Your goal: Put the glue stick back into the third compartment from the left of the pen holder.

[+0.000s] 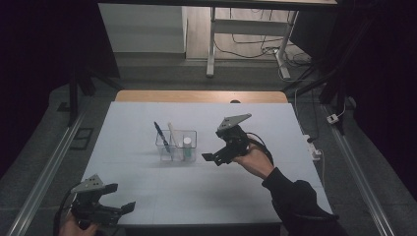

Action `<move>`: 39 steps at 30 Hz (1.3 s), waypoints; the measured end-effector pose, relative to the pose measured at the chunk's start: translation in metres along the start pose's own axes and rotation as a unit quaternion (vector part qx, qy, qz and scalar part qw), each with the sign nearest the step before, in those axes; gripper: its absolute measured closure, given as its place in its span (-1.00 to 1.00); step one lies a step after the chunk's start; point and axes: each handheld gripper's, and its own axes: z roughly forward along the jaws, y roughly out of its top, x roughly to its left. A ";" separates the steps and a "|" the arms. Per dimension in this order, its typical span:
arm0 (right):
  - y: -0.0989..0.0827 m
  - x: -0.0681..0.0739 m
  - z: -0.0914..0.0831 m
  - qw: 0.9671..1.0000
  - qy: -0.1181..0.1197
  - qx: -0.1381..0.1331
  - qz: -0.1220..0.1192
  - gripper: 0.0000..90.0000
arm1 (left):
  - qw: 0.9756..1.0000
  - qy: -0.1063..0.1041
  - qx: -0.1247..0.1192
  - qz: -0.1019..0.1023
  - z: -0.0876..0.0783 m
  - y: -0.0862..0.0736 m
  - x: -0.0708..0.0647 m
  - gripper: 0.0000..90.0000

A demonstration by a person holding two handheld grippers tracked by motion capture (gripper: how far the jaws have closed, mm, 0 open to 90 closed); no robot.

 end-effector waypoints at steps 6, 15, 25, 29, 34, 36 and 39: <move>-0.008 -0.002 -0.010 1.000 -0.003 -0.005 0.008 -1.00 | 1.000 0.000 0.000 0.000 0.000 0.000 0.000 -0.94; -0.022 -0.003 -0.021 1.000 -0.015 -0.007 0.012 -1.00 | 1.000 0.000 -0.001 -0.001 0.000 0.000 0.000 -0.95; -0.044 -0.003 -0.040 0.999 -0.031 -0.010 0.032 -1.00 | 1.000 0.001 0.000 0.000 0.000 0.000 0.000 -0.95; -0.057 -0.004 -0.048 0.998 -0.043 -0.002 0.036 -1.00 | 1.000 0.001 -0.001 0.001 0.000 0.000 0.000 -0.95; -0.079 -0.005 -0.064 0.997 -0.058 -0.008 0.058 -1.00 | 1.000 0.002 0.001 0.000 0.001 0.000 -0.001 -0.95; -0.085 -0.004 -0.072 0.996 -0.062 -0.012 0.068 -1.00 | 1.000 0.002 0.001 0.000 0.001 0.001 -0.001 -0.95; -0.094 -0.002 -0.081 0.995 -0.069 -0.015 0.076 -1.00 | 1.000 0.003 0.002 0.000 0.001 0.001 -0.001 -0.95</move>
